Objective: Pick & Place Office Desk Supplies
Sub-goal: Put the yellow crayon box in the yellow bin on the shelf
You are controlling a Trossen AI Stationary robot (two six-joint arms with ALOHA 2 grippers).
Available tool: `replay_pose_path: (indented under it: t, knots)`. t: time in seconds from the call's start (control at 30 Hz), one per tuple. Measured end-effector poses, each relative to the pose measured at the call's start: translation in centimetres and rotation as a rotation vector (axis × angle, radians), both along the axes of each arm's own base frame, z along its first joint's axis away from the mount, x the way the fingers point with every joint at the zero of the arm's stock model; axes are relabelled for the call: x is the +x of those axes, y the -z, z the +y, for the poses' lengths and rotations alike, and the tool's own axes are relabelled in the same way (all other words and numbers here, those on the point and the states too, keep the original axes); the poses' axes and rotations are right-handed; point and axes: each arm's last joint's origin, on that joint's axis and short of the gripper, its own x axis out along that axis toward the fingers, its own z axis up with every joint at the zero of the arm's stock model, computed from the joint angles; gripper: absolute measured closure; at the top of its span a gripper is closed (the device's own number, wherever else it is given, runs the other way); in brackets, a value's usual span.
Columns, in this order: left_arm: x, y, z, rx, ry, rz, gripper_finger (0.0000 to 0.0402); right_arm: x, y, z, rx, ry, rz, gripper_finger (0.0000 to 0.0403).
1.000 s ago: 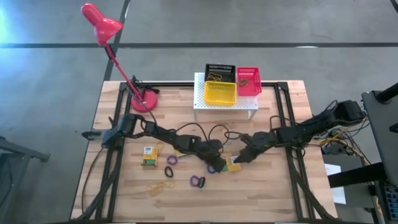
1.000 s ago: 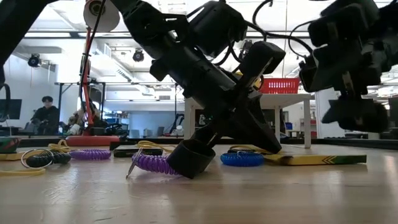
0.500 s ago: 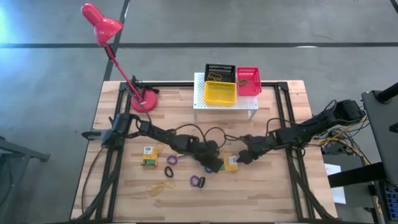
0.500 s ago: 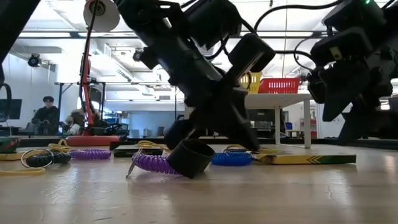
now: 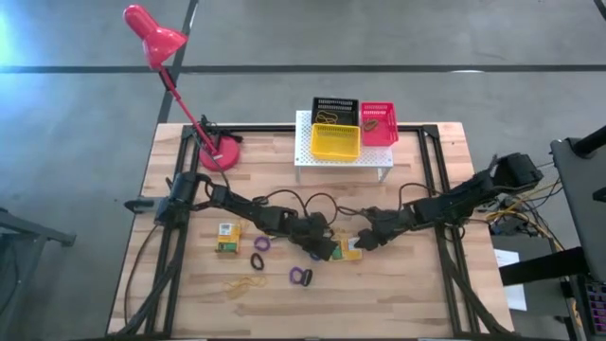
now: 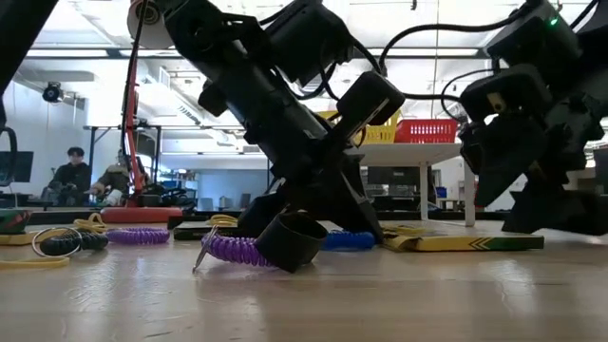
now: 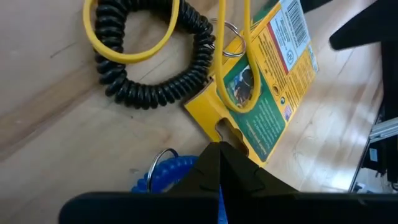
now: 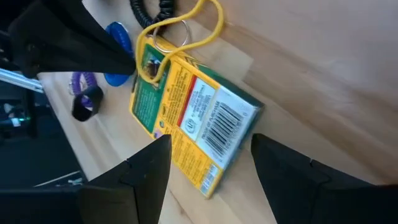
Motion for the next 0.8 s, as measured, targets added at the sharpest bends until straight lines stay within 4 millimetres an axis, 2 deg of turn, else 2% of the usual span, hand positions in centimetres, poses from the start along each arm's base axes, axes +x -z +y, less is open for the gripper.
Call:
replay_pose_path:
  t: [0.37,0.57,0.8]
  knots:
    - [-0.2,-1.5,-0.4,-0.096,-0.019,-0.011,0.0398,0.2,0.7,0.8,0.009,-0.018,0.002,0.0179]
    - [0.1,-0.1,-0.5,-0.097,-0.032,-0.007,0.0398,0.3,0.6,0.9,0.016,-0.018,-0.017,0.0179]
    - [0.3,0.5,-0.5,-0.085,-0.050,0.001,0.0398,0.5,0.1,0.9,0.039,-0.021,-0.065,0.0179]
